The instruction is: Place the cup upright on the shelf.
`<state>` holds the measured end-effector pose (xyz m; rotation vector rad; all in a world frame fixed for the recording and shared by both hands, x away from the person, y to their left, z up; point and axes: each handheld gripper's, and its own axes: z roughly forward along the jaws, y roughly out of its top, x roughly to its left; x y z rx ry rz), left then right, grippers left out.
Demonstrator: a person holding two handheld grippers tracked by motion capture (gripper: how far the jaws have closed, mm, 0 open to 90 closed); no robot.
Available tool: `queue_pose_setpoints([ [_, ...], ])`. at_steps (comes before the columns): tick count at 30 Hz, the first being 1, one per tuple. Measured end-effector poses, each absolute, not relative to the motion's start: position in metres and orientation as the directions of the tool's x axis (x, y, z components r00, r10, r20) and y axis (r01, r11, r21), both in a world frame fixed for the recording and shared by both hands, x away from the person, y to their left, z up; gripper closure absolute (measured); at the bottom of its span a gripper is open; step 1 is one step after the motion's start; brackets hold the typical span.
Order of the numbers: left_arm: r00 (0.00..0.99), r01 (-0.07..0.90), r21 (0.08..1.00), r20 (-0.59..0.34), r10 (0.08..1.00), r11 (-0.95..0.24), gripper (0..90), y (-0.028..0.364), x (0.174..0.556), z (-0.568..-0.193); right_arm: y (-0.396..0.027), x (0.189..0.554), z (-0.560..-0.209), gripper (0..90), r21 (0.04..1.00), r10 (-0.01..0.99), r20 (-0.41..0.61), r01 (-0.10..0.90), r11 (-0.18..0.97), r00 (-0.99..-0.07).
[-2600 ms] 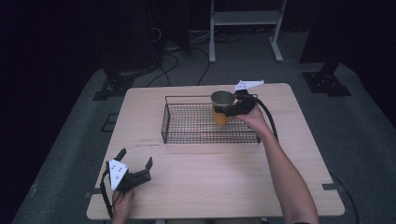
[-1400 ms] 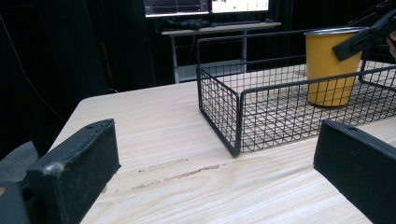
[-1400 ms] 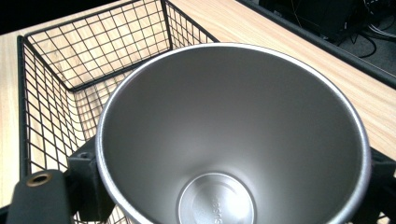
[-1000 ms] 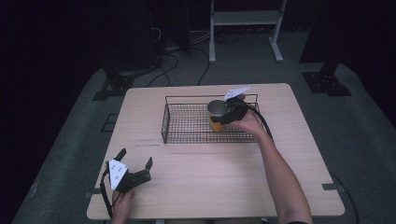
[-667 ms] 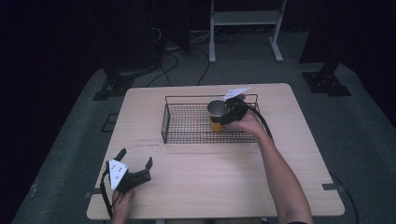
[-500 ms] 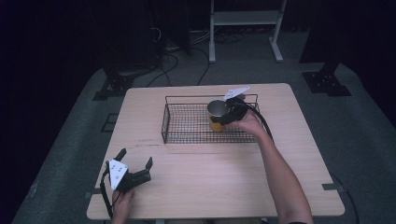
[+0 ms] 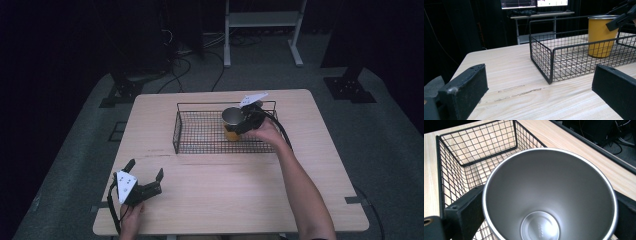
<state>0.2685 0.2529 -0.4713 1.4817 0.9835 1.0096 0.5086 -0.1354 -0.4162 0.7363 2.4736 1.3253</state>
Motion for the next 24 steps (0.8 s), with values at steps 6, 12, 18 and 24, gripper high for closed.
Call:
queue_pose_setpoints([
  [6, 0.307, 0.068, 0.991, 0.093, 0.947, -0.119, 0.0, 0.253, 0.269, -0.471, -0.135, 0.507, -0.412, 0.0, 0.841, 0.542, 0.019, 0.306, 0.445, -0.84],
  [12, 0.306, 0.069, 0.99, 0.093, 0.948, -0.12, 0.0, 0.253, 0.269, -0.471, -0.138, 0.506, -0.408, 0.0, 0.854, 0.549, 0.026, 0.305, 0.423, -0.836],
  [18, 0.305, 0.07, 0.99, 0.093, 0.948, -0.12, 0.0, 0.252, 0.269, -0.471, -0.141, 0.506, -0.404, 0.0, 0.862, 0.553, 0.038, 0.307, 0.402, -0.832],
  [24, 0.307, 0.07, 0.99, 0.097, 0.947, -0.124, 0.0, 0.252, 0.269, -0.471, -0.148, 0.504, -0.396, 0.0, 0.881, 0.564, 0.049, 0.301, 0.364, -0.825],
])
